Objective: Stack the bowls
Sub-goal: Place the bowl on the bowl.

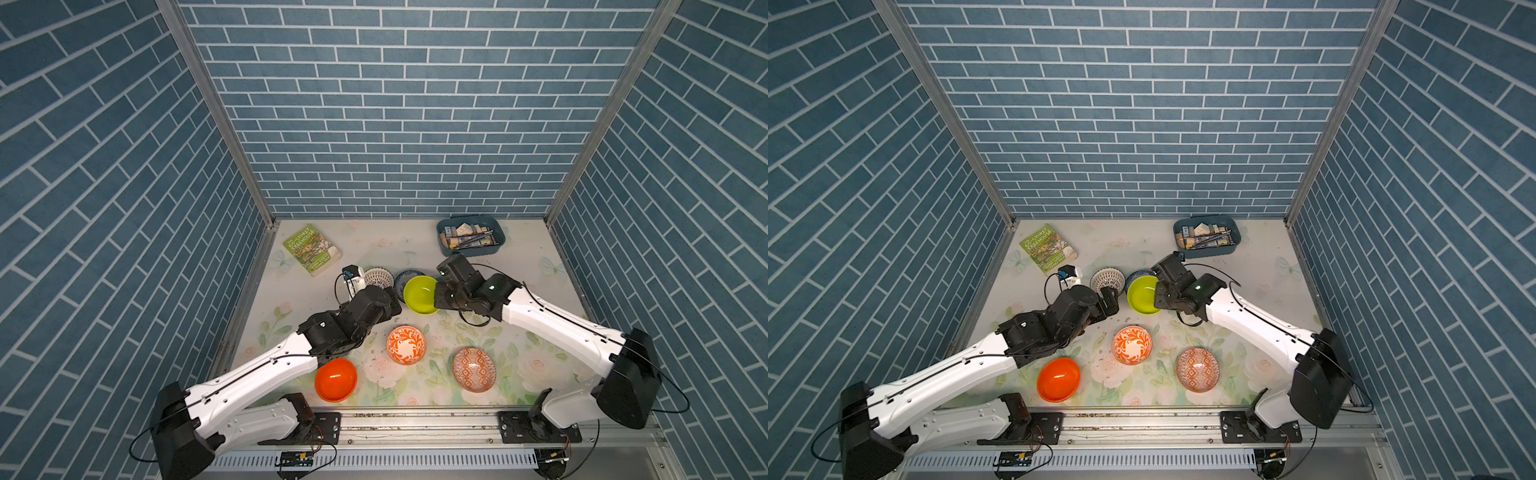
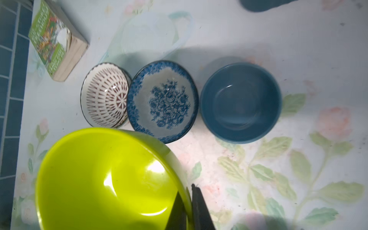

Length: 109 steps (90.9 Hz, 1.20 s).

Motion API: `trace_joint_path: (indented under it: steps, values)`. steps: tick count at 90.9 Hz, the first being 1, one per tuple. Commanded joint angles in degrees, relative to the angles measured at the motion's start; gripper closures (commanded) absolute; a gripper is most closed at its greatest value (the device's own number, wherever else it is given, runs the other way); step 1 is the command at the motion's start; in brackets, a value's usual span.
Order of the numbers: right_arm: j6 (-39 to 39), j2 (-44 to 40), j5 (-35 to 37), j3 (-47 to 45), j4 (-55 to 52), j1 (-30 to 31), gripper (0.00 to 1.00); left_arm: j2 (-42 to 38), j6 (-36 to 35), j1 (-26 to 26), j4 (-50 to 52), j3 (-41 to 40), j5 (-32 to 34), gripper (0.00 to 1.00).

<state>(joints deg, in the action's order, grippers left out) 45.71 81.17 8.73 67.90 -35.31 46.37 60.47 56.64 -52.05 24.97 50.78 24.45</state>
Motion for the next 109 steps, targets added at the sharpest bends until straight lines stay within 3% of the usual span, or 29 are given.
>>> trace_joint_path:
  steps: [1,19,41,50,71,109]
  values:
    - [-3.86,-4.27,-0.43,-2.02,-0.65,-4.6,1.0,-3.36,-1.71,-0.18,0.2,-3.25,1.92,0.0]
    - [-9.07,-5.53,-3.13,-3.46,-0.33,-14.41,1.0,-9.19,-4.83,2.36,-2.62,-10.9,2.05,0.0]
    - [-13.17,-1.46,-7.94,-4.12,4.61,-20.08,1.0,-9.82,-13.28,5.37,-11.79,-15.75,-0.57,0.0]
    - [-14.18,0.32,-9.07,-4.39,6.44,-21.39,1.0,-10.3,-14.38,6.36,-15.01,-18.19,-1.67,0.0]
    - [-15.85,3.73,-10.44,-4.87,9.12,-23.88,1.0,-14.4,-14.32,12.81,-21.47,-23.97,-10.87,0.0]
    - [-14.82,9.1,-11.37,-6.3,13.69,-24.41,1.0,-13.88,-14.54,13.66,-22.84,-24.53,-13.28,0.0]
